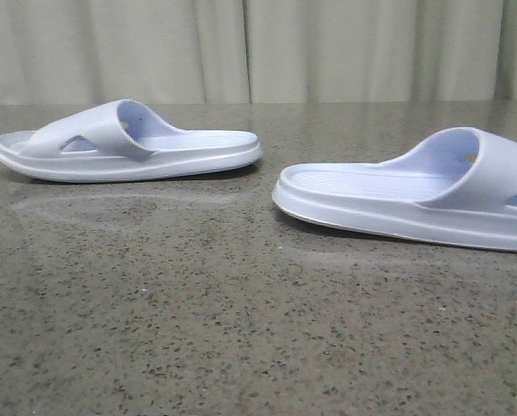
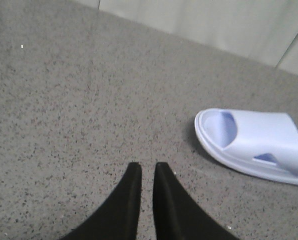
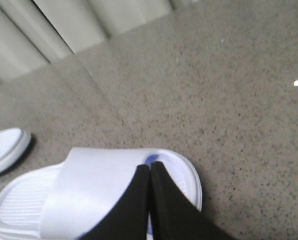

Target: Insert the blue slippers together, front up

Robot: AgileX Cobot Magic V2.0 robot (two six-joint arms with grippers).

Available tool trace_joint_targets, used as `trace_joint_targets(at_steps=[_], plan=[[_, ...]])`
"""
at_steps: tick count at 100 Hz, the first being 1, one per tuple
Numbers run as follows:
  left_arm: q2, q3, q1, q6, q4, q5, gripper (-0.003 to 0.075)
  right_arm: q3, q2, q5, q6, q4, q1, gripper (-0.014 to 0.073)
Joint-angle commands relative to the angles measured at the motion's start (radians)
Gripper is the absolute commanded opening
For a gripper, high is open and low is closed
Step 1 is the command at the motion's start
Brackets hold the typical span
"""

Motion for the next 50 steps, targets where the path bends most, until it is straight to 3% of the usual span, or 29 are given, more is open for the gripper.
trace_joint_targets(at_steps=[1, 13, 24, 37, 44, 50], plan=[[0.105, -0.086, -0.002, 0.001, -0.001, -0.002, 0.0016, -0.088, 0.118, 0.039, 0.001, -0.028, -0.005, -0.0078], [0.174, -0.119, -0.002, 0.098, -0.057, 0.033, 0.0021, -0.119, 0.189, 0.100, 0.001, -0.035, -0.005, -0.0078], [0.200, -0.120, -0.002, 0.235, -0.206, 0.031, 0.0088, -0.133, 0.199, 0.134, 0.001, -0.037, -0.005, -0.0042], [0.220, -0.120, -0.002, 0.368, -0.363, 0.027, 0.0235, -0.141, 0.203, 0.146, 0.001, -0.045, -0.005, 0.0155], [0.240, -0.120, -0.002, 0.371, -0.383, 0.024, 0.0296, -0.141, 0.203, 0.139, 0.001, -0.047, -0.005, 0.0269], [0.256, -0.120, -0.002, 0.372, -0.388, 0.024, 0.0326, -0.141, 0.206, 0.121, 0.001, -0.047, -0.005, 0.0316]])
